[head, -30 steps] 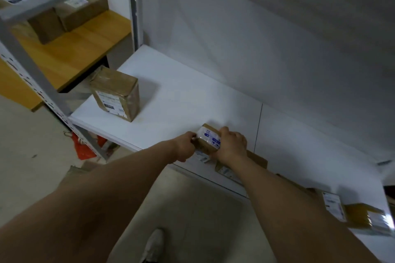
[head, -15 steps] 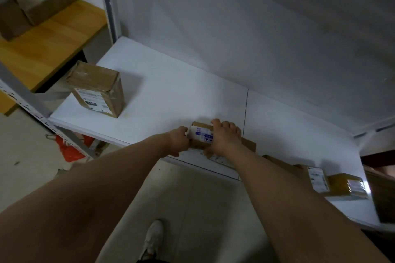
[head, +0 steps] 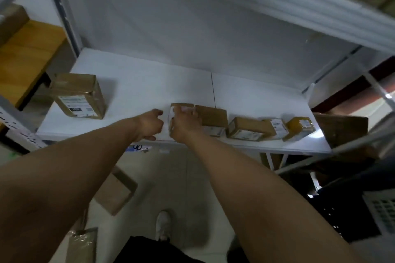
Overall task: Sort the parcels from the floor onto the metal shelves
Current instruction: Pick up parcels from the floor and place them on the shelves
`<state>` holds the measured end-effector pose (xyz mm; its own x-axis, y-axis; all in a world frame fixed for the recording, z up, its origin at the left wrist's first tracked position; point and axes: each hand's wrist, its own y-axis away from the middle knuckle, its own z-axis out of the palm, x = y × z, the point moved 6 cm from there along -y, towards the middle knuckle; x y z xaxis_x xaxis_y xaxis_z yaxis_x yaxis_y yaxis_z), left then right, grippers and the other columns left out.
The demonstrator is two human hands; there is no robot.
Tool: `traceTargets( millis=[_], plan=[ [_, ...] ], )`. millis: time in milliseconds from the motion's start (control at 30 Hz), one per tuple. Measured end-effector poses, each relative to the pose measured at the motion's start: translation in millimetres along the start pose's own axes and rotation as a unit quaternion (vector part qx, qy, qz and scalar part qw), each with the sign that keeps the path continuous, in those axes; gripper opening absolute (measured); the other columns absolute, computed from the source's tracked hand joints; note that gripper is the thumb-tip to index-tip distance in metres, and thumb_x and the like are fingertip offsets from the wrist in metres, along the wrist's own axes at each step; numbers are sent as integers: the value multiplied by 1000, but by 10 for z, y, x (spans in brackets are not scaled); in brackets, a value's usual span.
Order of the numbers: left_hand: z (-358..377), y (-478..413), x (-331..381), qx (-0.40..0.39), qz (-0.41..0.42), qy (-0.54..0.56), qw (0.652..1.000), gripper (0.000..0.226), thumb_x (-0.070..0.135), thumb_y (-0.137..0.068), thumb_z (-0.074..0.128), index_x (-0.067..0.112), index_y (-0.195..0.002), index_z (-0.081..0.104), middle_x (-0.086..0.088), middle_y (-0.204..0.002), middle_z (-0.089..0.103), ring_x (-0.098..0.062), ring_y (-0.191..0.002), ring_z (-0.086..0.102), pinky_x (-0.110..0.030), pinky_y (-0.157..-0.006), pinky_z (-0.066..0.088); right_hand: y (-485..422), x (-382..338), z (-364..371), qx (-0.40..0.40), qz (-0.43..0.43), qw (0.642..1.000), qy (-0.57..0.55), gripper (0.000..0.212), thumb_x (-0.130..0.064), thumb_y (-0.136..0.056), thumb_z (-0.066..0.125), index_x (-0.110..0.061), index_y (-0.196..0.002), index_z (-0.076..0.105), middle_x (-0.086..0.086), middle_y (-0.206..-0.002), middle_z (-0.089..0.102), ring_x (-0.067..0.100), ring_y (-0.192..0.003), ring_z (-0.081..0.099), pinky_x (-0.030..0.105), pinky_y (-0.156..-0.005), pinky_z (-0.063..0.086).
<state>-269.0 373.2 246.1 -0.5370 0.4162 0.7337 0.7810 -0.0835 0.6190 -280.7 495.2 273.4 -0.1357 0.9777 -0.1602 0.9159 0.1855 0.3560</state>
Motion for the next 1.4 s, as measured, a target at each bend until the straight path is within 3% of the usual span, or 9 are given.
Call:
traceTargets(
  millis=[267, 400, 533, 667, 800, 933, 1200, 1300, 1400],
  plan=[
    [-84, 926, -340, -24, 2, -81, 996, 51, -5, -95, 50, 12, -143, 44, -9, -117, 65, -18, -96, 60, -36, -85, 57, 798, -433, 254, -14, 27, 993, -117, 58, -20, -93, 65, -7, -144, 40, 15, -142, 52, 30, -127, 53, 38, -101, 48],
    [-67, 1187, -696, -26, -4, -79, 997, 47, -3, -92, 58, 7, -137, 50, -12, -94, 66, -18, -70, 59, -26, -56, 52, 1091, -580, 478, -19, 28, 989, -147, 47, -21, -95, 66, -4, -136, 50, 14, -134, 58, 28, -121, 57, 30, -88, 45],
    [-26, 1317, -1143, -23, -27, -78, 996, 35, 5, -93, 59, 15, -126, 59, -8, -109, 66, -23, -98, 65, -32, -74, 57, 1248, -676, 725, -44, 46, 985, -162, 23, -17, -96, 64, -3, -115, 63, 13, -114, 65, 29, -110, 63, 34, -88, 51],
    [-42, 1371, -1465, -22, -64, -44, 997, 29, -2, -88, 59, 18, -109, 62, -8, -111, 66, -28, -106, 64, -36, -81, 57, 1280, -830, 925, -69, 39, 980, -183, 18, -11, -97, 59, 0, -109, 66, 18, -110, 64, 29, -106, 63, 40, -98, 52],
    [-139, 1315, -1562, 20, -90, 5, 996, 27, 1, -93, 57, 13, -117, 60, -9, -111, 68, -23, -100, 65, -35, -79, 55, 1170, -957, 1050, -107, 14, 977, -184, 14, -4, -94, 58, 1, -101, 68, 18, -98, 62, 27, -94, 59, 32, -81, 48],
    [-135, 1199, -1502, 45, -97, 59, 993, 21, 4, -96, 55, 13, -114, 61, -7, -102, 70, -16, -84, 64, -30, -71, 52, 985, -911, 1014, -116, 8, 975, -191, 21, -13, -96, 60, -4, -111, 73, 13, -112, 69, 27, -106, 64, 36, -96, 53],
    [12, 975, -1665, 91, -100, 101, 986, 19, 4, -94, 58, 11, -111, 63, -7, -93, 67, -19, -86, 64, -27, -62, 49, 674, -603, 1277, -152, 23, 959, -237, 22, -13, -96, 62, -4, -113, 70, 14, -108, 69, 24, -95, 66, 31, -78, 53],
    [49, 899, -1869, 106, -117, 121, 980, 15, 7, -96, 55, 12, -107, 63, -10, -96, 67, -22, -90, 64, -32, -71, 53, 569, -553, 1556, -194, 33, 949, -247, 19, -11, -95, 60, -2, -108, 71, 15, -102, 69, 25, -90, 65, 35, -80, 55],
    [71, 857, -2129, 124, -145, 148, 970, 14, 6, -96, 55, 12, -106, 63, -13, -98, 66, -22, -85, 63, -30, -66, 52, 468, -572, 1897, -232, 35, 941, -244, 20, -17, -94, 61, -5, -107, 69, 16, -109, 69, 30, -100, 68, 43, -90, 58]
  ],
)
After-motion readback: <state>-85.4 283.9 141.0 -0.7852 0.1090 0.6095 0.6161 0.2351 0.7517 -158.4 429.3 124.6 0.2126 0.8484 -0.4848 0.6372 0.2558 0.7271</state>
